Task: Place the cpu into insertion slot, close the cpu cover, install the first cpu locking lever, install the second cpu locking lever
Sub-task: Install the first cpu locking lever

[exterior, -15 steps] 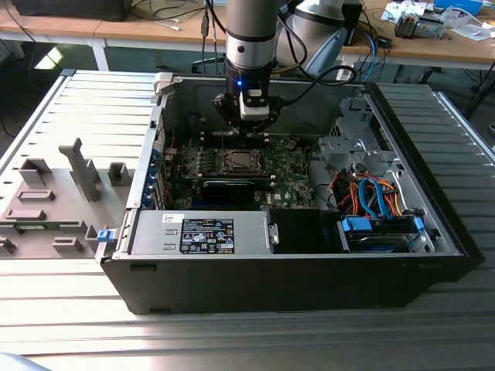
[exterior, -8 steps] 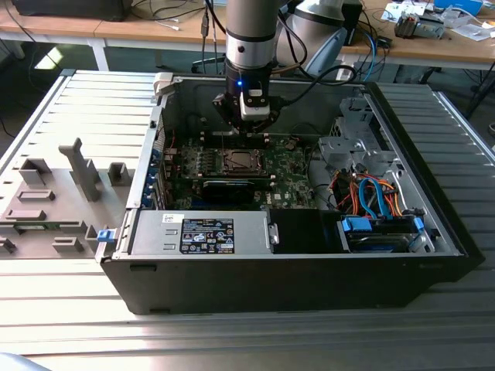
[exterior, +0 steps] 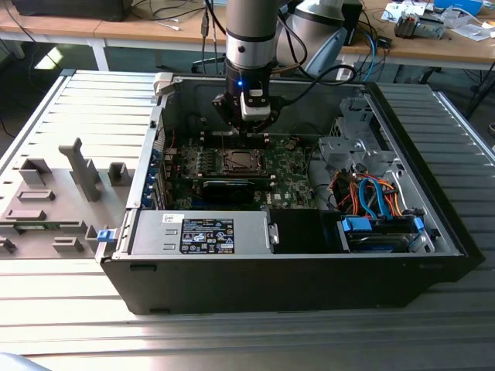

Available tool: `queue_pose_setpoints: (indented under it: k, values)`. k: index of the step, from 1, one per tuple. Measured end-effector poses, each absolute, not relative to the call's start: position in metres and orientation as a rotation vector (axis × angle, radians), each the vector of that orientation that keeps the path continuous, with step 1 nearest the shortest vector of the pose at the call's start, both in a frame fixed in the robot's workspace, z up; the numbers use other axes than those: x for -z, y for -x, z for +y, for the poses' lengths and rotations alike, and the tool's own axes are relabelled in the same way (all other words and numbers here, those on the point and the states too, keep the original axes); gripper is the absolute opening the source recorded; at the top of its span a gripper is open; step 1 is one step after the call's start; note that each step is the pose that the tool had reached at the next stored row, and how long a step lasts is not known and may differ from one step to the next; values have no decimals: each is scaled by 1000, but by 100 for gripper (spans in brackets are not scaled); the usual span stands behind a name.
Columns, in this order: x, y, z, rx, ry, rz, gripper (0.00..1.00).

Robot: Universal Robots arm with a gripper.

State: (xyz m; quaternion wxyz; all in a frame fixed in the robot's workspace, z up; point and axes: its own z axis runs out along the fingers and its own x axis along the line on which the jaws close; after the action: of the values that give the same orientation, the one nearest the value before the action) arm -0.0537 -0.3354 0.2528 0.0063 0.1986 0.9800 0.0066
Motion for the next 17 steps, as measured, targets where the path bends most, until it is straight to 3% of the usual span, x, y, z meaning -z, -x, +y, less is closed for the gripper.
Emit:
queue_pose_setpoints:
  k: [17]
  values:
    - [-253,54,-335,-21,-576,3076,11]
